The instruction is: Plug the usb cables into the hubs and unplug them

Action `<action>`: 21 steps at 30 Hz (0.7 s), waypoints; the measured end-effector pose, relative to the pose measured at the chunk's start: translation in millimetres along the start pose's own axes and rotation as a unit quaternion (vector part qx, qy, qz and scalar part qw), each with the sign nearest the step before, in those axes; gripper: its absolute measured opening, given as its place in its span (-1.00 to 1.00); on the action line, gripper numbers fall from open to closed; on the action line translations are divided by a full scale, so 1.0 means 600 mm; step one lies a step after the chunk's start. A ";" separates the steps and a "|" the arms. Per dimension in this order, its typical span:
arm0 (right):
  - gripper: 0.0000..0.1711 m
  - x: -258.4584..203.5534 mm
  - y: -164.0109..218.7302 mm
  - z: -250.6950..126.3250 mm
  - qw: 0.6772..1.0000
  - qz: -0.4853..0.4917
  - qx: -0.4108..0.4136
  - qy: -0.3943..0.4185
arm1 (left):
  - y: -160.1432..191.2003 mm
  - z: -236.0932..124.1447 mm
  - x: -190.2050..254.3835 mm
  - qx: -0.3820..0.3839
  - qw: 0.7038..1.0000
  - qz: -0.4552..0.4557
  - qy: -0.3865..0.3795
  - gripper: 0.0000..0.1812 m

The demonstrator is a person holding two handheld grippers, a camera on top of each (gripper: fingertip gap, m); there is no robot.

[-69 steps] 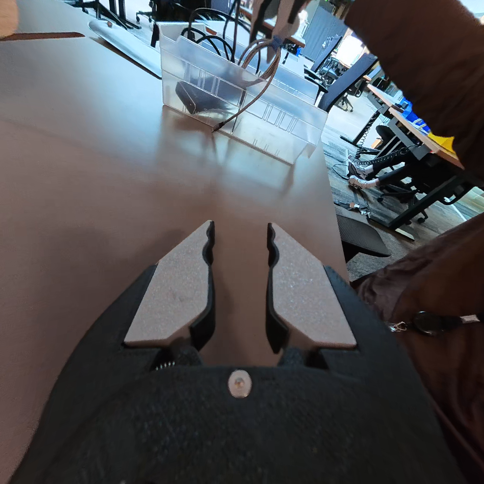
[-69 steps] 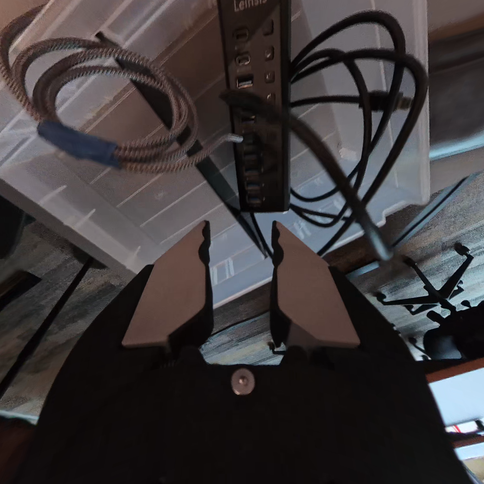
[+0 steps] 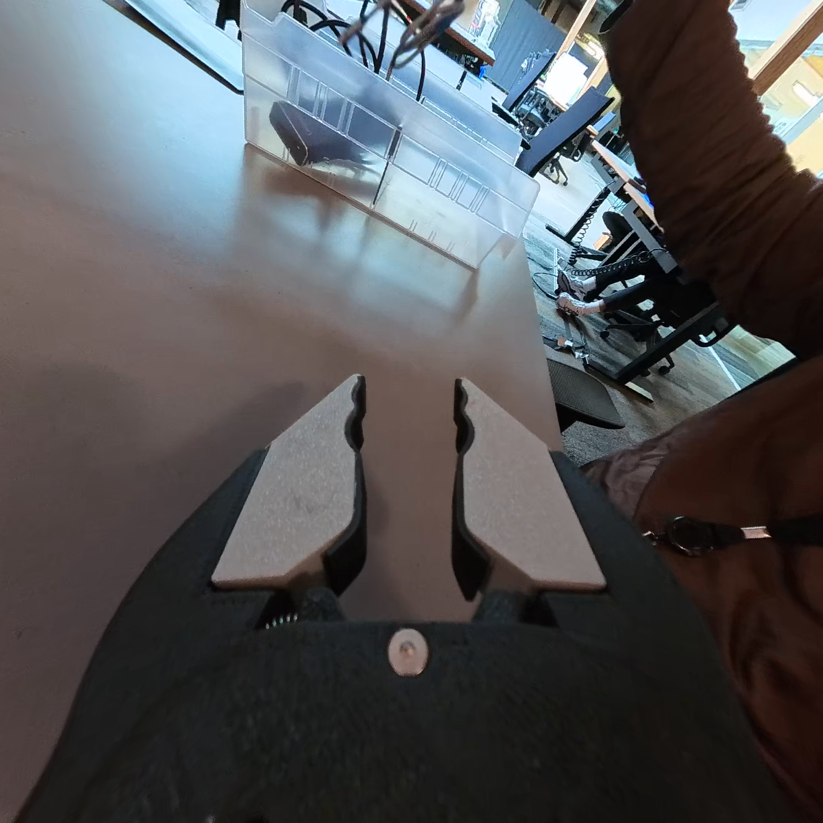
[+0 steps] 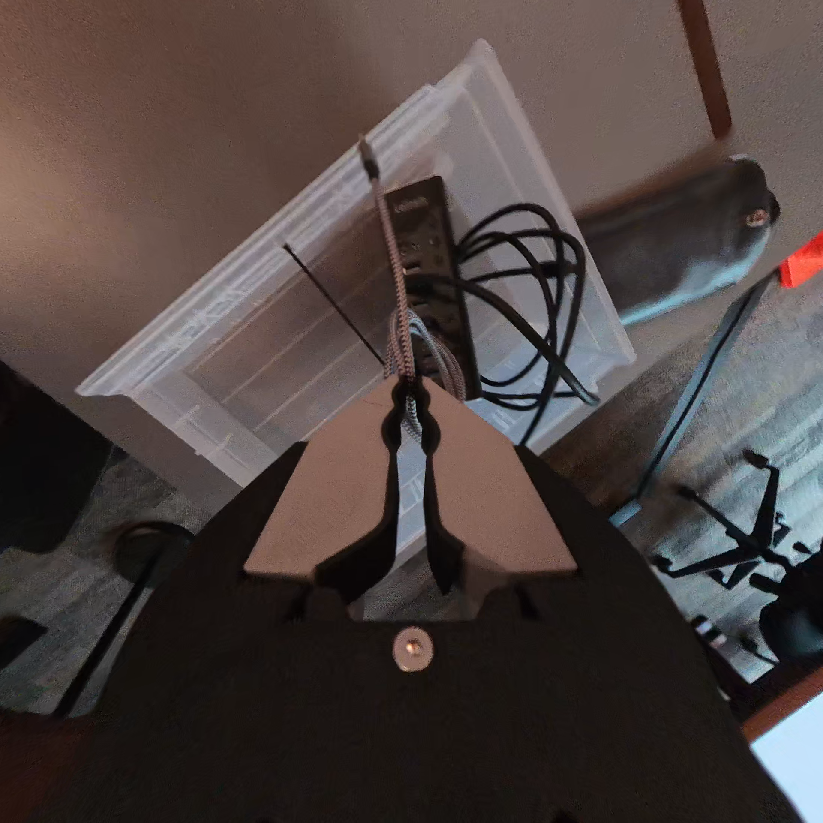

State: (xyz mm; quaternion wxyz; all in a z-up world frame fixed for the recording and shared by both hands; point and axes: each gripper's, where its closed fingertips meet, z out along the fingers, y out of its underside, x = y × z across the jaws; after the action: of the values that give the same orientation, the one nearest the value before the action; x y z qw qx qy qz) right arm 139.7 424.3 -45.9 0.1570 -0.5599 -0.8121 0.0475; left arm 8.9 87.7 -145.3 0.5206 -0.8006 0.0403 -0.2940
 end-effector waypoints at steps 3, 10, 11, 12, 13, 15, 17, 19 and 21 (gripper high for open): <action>-1.00 0.028 0.018 0.014 0.999 0.027 -0.017 0.022 | 0.002 0.002 0.000 -0.005 1.000 -0.001 0.000 -0.58; -1.00 0.035 0.007 0.108 0.997 0.021 -0.075 0.018 | 0.004 0.006 0.008 -0.009 1.000 -0.015 0.026 -0.58; -1.00 0.037 0.005 0.125 0.996 0.011 -0.087 0.027 | 0.003 0.005 0.008 -0.008 1.000 -0.016 0.026 -0.58; -1.00 0.039 0.002 0.142 0.995 0.006 -0.097 0.033 | 0.003 0.005 0.008 -0.007 1.000 -0.015 0.026 -0.59; -0.99 0.040 0.000 0.159 0.994 0.003 -0.107 0.035 | 0.003 0.005 0.008 -0.007 1.000 -0.015 0.026 -0.58; -0.97 0.038 -0.001 0.192 0.992 0.000 -0.122 0.033 | 0.003 0.005 0.009 -0.007 1.000 -0.013 0.025 -0.58; -0.96 0.043 0.009 0.214 0.989 -0.007 -0.144 0.042 | 0.003 0.005 0.010 -0.006 1.000 -0.012 0.026 -0.58; -0.98 0.041 0.010 0.216 0.990 -0.011 -0.137 0.038 | 0.004 0.005 0.011 -0.007 0.999 -0.013 0.028 -0.58; -0.93 0.032 0.011 0.206 0.993 -0.003 -0.120 0.014 | 0.004 0.006 0.011 -0.009 0.999 -0.012 0.028 -0.58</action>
State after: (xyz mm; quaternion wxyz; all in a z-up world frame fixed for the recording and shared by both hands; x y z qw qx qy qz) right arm 101.0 456.8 -160.3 0.0998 -0.5728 -0.8115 -0.0587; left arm 16.8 86.9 -145.7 0.5082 -0.7972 0.0476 -0.3224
